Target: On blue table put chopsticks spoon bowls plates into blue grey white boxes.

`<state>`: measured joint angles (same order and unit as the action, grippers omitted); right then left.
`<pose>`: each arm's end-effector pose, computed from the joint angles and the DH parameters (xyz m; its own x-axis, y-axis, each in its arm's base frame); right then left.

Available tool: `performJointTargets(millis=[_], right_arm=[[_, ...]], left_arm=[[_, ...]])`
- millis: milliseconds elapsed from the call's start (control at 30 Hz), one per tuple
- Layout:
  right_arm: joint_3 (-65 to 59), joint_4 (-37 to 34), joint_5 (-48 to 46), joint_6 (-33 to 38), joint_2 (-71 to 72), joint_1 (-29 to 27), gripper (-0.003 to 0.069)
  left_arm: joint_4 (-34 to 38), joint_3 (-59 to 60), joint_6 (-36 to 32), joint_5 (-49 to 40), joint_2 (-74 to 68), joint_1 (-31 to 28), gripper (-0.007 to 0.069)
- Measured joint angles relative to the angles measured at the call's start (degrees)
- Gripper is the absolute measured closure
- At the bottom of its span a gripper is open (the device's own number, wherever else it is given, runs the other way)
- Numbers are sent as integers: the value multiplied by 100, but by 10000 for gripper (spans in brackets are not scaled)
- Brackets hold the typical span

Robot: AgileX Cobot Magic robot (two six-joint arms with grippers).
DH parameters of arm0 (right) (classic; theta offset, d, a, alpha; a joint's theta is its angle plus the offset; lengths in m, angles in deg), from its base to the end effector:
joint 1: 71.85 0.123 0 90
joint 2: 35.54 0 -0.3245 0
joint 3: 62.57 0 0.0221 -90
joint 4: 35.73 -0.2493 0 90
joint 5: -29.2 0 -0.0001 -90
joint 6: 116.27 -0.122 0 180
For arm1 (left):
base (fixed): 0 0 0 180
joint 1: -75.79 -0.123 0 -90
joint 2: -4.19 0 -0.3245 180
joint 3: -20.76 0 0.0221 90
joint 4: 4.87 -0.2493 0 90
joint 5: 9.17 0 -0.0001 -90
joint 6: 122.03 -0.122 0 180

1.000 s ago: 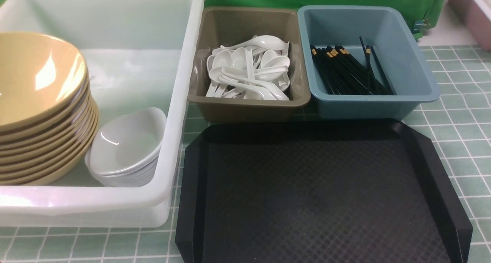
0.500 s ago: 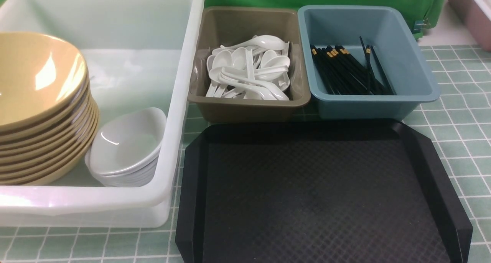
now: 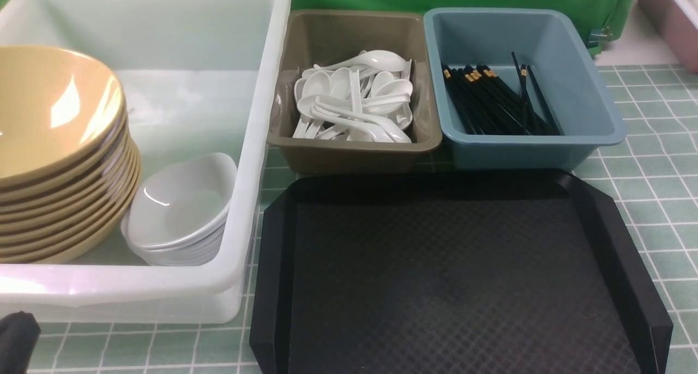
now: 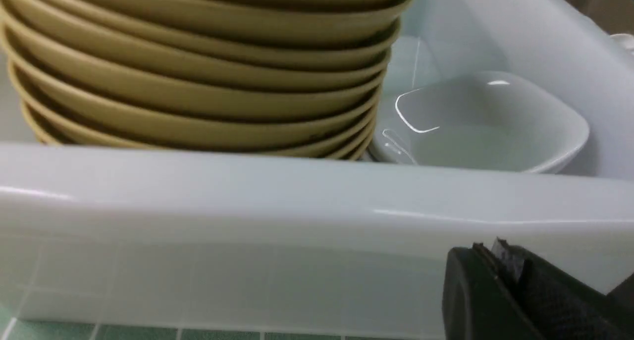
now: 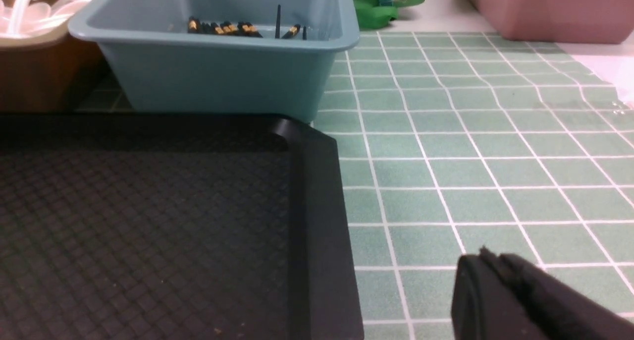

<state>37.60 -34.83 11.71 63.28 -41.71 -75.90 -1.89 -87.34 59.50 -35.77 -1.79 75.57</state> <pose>0.0430 -0.0036 0.1688 -0.2332 0.0094 -0.9724 0.0735 0.9973 -0.0080 0.0345 -0.0027 0.2002 -0.2502 -0.0741 -0.9654 0.0004 0.9971 -0.0766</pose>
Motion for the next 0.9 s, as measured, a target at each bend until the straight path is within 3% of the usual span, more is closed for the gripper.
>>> performJointTargets(millis=[167, 900], right_arm=[[0, 0, 0, 0, 0, 0, 582], [0, -6, 0, 0, 0, 0, 569]], left_arm=[[-148, 610, 358, 643, 0, 0, 623], [-125, 734, 145, 694, 0, 0, 623]])
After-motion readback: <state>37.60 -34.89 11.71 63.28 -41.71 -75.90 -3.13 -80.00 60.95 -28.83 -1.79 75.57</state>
